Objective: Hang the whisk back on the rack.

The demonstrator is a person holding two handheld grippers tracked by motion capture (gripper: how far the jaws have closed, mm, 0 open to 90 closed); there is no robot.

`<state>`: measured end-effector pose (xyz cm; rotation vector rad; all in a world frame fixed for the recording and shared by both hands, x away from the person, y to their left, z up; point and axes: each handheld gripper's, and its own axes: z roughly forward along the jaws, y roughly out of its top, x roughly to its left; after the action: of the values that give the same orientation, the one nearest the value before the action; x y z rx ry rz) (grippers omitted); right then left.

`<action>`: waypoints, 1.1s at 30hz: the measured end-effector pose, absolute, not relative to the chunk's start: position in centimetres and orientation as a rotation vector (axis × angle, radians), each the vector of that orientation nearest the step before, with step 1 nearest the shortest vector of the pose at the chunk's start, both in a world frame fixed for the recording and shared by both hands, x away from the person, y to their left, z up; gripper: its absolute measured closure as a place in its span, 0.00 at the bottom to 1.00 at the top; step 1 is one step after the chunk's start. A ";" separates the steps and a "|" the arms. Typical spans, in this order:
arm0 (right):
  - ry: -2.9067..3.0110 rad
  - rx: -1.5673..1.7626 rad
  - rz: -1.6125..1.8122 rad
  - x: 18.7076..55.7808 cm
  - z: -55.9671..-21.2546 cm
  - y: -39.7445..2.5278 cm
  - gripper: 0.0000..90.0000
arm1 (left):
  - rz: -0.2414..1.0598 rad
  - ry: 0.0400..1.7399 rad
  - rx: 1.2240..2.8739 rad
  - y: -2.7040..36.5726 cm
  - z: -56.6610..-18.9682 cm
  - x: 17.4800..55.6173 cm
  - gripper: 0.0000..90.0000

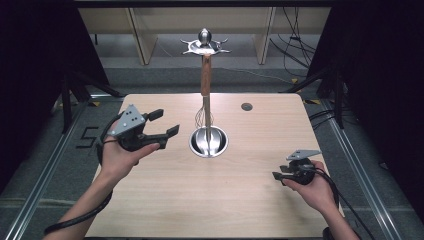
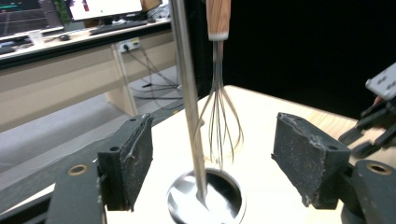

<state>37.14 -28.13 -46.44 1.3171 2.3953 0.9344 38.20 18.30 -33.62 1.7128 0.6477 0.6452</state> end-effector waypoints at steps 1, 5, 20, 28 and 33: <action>2.394 1.314 0.933 37.1 -46.5 -28.2 0.64 | 0.650 0.654 1.714 18.6 -34.0 37.9 0.31; 2.379 1.265 0.942 37.3 -46.7 -28.4 0.63 | 0.649 0.698 1.741 19.7 -35.8 36.7 0.30; 2.425 1.310 0.913 37.3 -46.5 -28.2 0.61 | 0.655 0.810 1.894 23.0 -44.9 34.4 0.30; 2.424 1.323 0.908 37.3 -46.7 -28.4 0.60 | 0.488 0.846 1.990 22.5 -47.9 35.3 0.30; 2.406 1.265 0.928 37.6 -47.0 -28.7 0.60 | 0.469 0.853 2.016 22.3 -48.2 35.5 0.30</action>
<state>37.63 -28.68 -47.05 1.2652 2.4065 0.9279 35.49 22.31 -48.24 2.0155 0.8528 0.4687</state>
